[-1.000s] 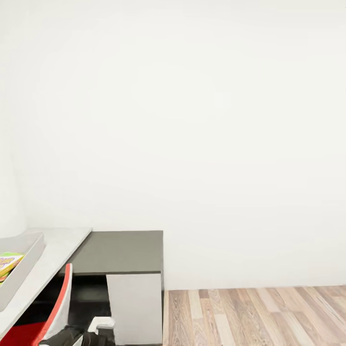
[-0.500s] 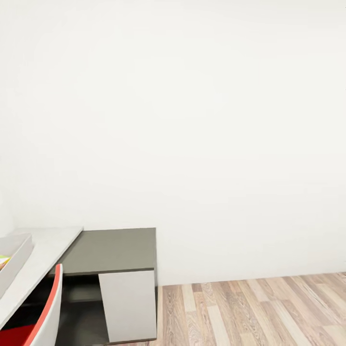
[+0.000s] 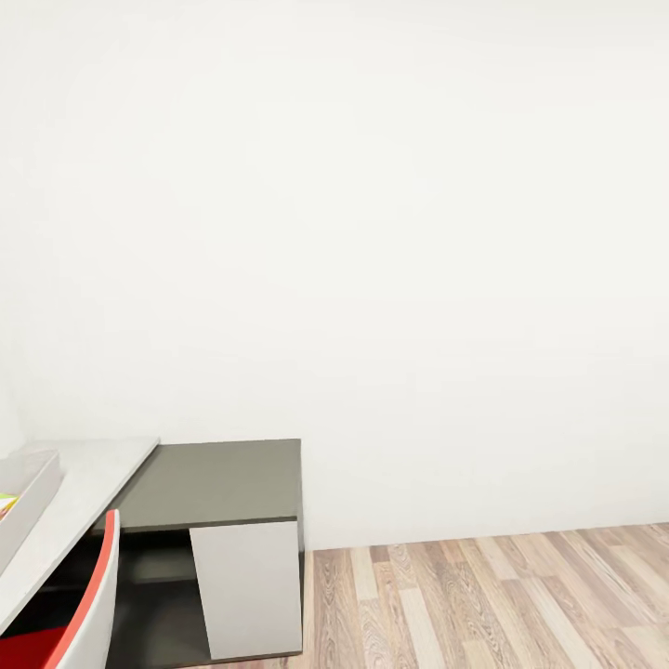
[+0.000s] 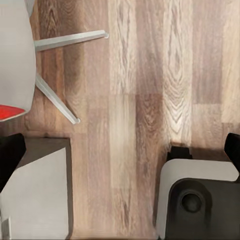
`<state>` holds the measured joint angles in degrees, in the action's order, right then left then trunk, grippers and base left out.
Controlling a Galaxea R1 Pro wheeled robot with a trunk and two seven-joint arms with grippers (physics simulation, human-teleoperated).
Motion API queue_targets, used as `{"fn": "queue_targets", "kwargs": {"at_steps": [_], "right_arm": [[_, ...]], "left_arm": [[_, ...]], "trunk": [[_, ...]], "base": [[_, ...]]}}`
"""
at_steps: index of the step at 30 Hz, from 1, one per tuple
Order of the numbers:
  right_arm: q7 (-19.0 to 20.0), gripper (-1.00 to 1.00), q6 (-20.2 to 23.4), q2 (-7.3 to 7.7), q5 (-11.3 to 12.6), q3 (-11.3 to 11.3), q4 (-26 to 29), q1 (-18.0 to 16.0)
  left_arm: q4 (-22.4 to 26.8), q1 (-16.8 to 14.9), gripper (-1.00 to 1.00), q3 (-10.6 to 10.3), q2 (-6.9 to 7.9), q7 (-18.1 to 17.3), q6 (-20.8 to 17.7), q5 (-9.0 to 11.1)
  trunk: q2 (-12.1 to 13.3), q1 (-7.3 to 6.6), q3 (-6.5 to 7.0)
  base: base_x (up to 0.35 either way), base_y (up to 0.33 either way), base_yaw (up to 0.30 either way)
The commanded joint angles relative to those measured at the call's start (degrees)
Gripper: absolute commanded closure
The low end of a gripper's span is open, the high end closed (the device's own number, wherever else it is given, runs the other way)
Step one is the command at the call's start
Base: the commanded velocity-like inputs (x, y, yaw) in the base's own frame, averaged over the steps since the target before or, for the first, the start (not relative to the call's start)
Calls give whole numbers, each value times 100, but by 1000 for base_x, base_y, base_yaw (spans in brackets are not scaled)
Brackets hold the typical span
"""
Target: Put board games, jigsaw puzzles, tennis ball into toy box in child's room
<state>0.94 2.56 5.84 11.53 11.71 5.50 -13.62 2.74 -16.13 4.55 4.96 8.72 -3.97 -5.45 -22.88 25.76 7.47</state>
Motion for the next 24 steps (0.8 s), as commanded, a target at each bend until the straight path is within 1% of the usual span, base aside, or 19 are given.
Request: {"fn": "queue_targets", "kwargs": {"at_steps": [1,4,8,14,18,24], "right_arm": [[-44,-100,32,-25,40,61,8,0],[-239,-100,65,-144,-5,97,2,2],[-325,-100,74,-236,-15,106,-8,4],[-364,-100,140,-275,-18,113,-43,5],[-378,-100,322,-287,-19,118,-116,5],[-383,-100,444,-319,-19,114,-181,5]], "left_arm": [[-10,9,-100,46,-2,25,-25,-57],[-119,29,-100,52,-7,66,-1,9],[-164,38,-100,54,-18,79,7,125],[-182,109,-100,50,-24,85,-1,186],[-187,219,-100,48,-28,92,-20,198],[-194,350,-100,53,-23,94,-23,201]], "trunk": [[-4,2,-2],[-4,2,-3],[-4,2,-3],[-4,2,-12],[-4,2,-40],[-4,2,-92]], "base": [[0,0,0],[0,0,0],[0,0,0],[0,0,0],[0,0,0],[0,0,0]]}}
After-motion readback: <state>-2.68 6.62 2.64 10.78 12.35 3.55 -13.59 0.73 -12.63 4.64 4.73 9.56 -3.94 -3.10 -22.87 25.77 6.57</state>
